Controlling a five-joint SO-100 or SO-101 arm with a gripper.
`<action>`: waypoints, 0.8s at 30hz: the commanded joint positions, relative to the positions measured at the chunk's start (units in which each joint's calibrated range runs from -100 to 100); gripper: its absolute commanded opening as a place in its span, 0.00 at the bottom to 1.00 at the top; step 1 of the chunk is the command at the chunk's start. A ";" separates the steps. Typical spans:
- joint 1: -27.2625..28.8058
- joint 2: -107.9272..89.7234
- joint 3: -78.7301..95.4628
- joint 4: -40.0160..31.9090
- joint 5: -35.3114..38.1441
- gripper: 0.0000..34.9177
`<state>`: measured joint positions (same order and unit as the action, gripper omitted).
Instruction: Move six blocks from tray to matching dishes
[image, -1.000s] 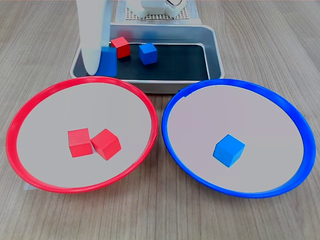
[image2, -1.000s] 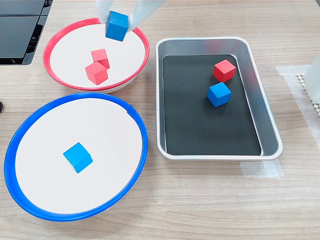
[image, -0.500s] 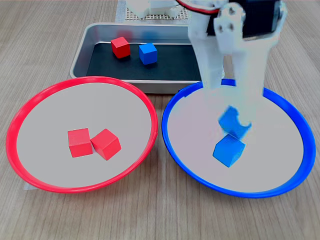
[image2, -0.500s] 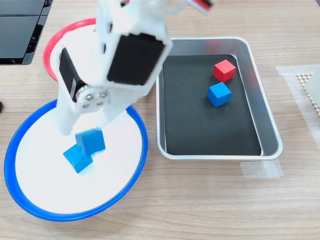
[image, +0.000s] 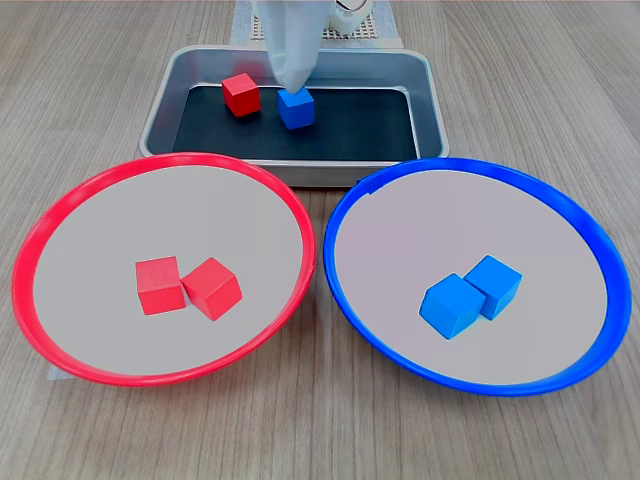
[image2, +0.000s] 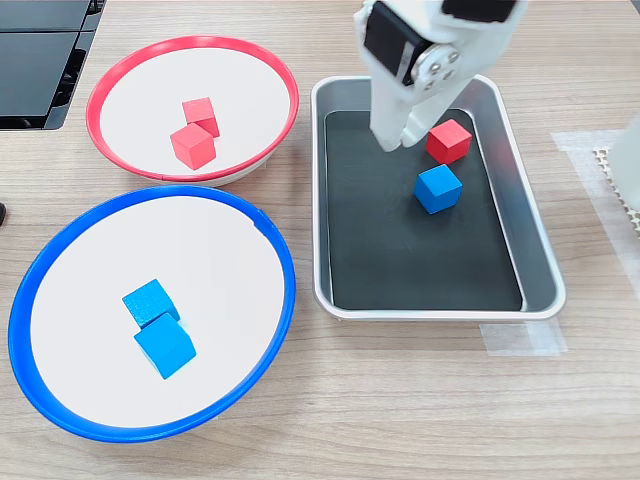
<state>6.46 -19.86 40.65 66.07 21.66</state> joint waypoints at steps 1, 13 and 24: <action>4.79 -7.39 10.37 -1.31 3.52 0.31; 2.06 -7.90 19.20 -7.67 5.96 0.51; -4.34 -5.00 11.28 -8.08 3.76 0.01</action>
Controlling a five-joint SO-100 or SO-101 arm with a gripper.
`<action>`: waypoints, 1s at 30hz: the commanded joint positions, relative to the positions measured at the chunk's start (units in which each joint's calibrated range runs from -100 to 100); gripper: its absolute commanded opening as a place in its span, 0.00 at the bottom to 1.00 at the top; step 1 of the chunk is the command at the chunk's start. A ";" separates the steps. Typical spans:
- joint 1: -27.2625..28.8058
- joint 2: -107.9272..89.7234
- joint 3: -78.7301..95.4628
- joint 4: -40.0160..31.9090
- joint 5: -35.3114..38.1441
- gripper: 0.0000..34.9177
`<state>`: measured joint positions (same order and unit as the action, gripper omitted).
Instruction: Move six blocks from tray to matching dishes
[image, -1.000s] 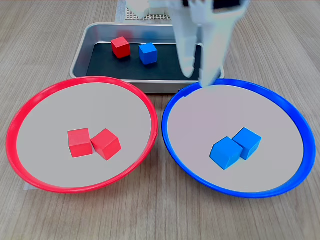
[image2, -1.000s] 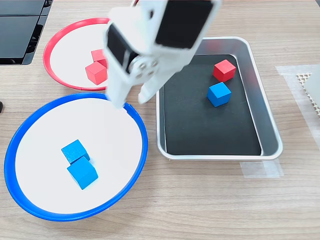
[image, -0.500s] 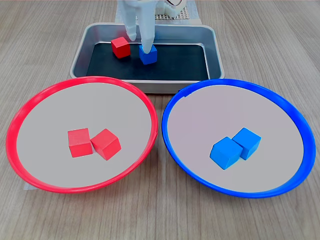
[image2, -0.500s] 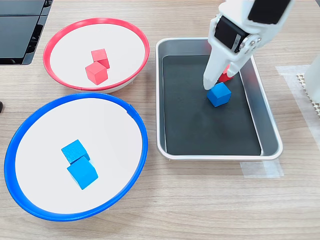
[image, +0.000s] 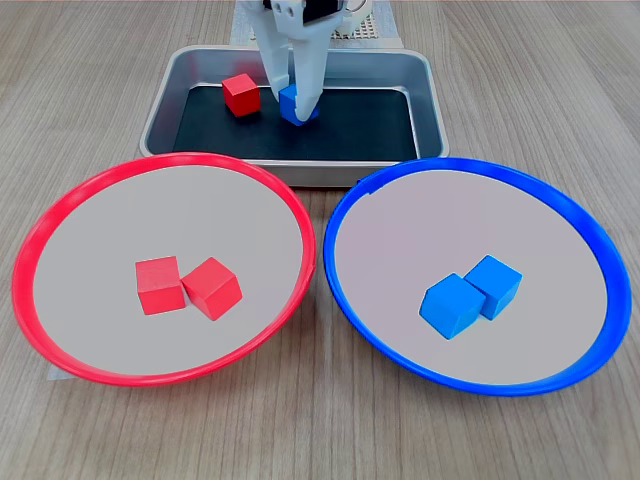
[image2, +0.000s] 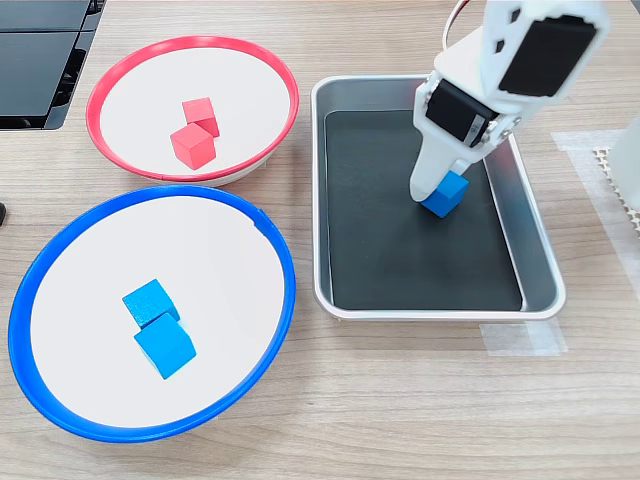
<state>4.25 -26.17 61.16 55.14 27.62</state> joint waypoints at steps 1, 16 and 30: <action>-4.01 3.27 -15.69 4.75 -4.05 0.01; -16.53 37.56 -63.21 -4.33 -13.77 0.57; -3.54 6.00 -28.80 5.32 -7.91 0.01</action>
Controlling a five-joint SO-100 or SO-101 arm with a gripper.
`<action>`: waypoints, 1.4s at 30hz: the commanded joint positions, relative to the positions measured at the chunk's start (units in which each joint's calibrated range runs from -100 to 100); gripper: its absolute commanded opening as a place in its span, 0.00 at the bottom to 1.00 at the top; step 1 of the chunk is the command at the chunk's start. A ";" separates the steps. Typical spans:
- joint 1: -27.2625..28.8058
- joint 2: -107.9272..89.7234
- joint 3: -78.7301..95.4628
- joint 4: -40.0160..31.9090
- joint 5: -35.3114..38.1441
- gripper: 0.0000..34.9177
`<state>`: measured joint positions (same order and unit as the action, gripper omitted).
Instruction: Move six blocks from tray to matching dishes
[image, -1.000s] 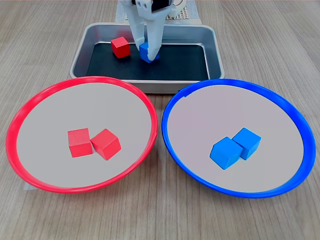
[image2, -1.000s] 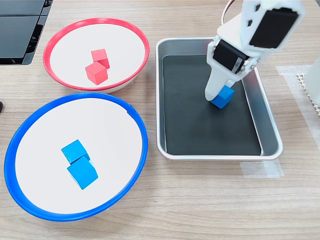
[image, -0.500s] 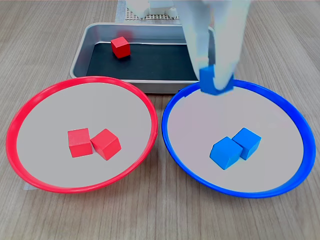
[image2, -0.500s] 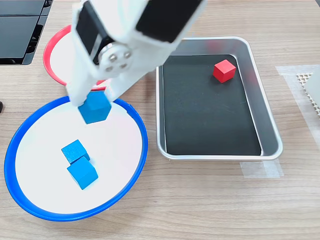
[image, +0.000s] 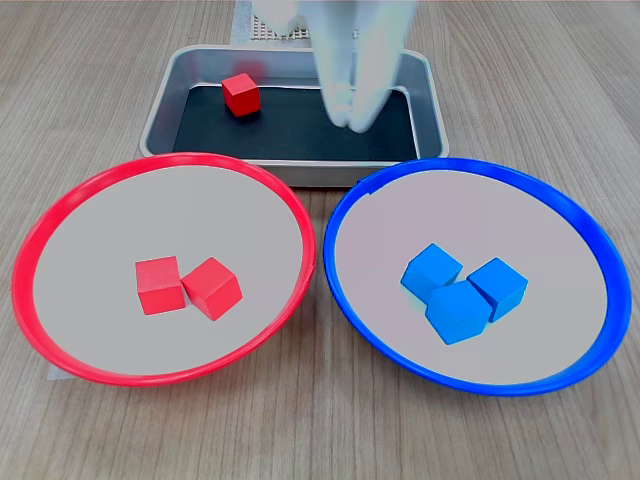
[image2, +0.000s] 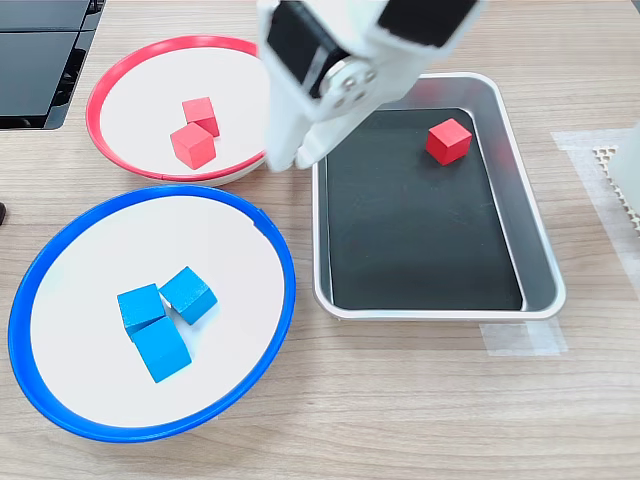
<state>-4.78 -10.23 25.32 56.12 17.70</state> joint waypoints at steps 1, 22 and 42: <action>8.21 -12.41 9.59 6.24 3.13 0.01; 30.52 -24.27 35.90 5.01 22.86 0.49; 20.73 -10.54 14.60 7.89 13.04 0.01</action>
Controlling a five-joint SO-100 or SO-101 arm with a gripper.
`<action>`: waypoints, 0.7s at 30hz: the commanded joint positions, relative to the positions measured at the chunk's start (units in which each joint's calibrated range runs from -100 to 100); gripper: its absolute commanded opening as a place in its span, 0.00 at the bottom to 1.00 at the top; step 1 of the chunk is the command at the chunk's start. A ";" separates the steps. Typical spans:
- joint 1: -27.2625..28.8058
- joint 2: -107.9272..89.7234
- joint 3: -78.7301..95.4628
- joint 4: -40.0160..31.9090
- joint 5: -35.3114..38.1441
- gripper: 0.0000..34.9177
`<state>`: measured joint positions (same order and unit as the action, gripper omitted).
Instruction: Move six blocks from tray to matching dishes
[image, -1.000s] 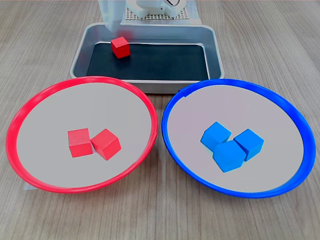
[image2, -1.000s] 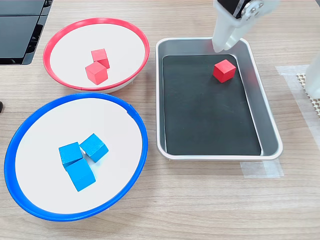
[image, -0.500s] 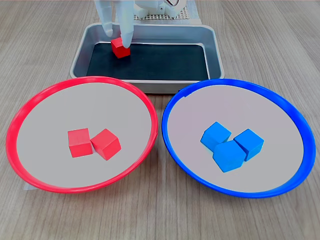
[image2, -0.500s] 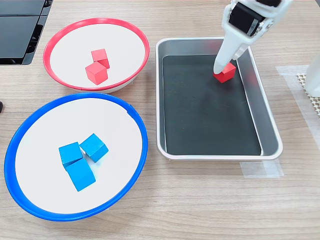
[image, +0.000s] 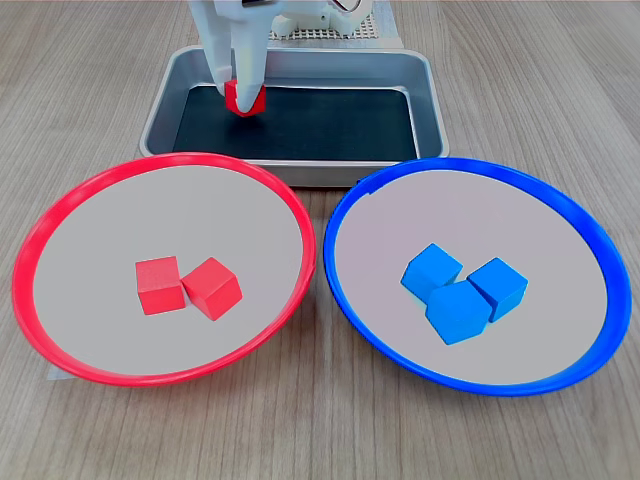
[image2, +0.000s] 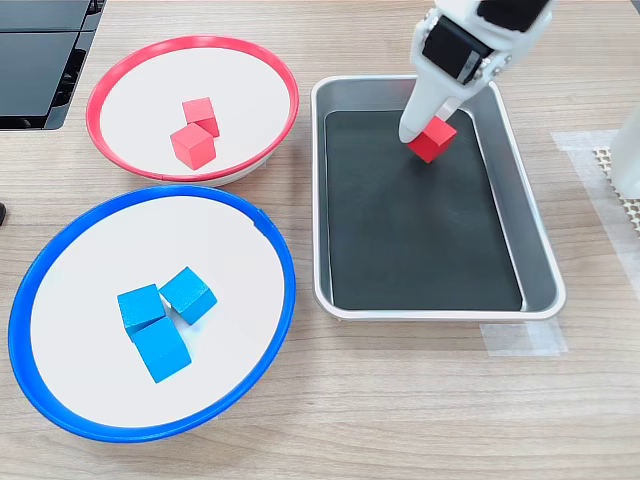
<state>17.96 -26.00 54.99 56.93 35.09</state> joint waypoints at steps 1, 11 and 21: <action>-2.95 10.27 -25.27 11.37 -7.57 0.01; -2.58 43.19 -73.70 3.12 -26.47 0.02; -4.84 31.50 -52.58 -10.01 -23.30 0.49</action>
<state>13.89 14.07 -4.90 52.12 11.36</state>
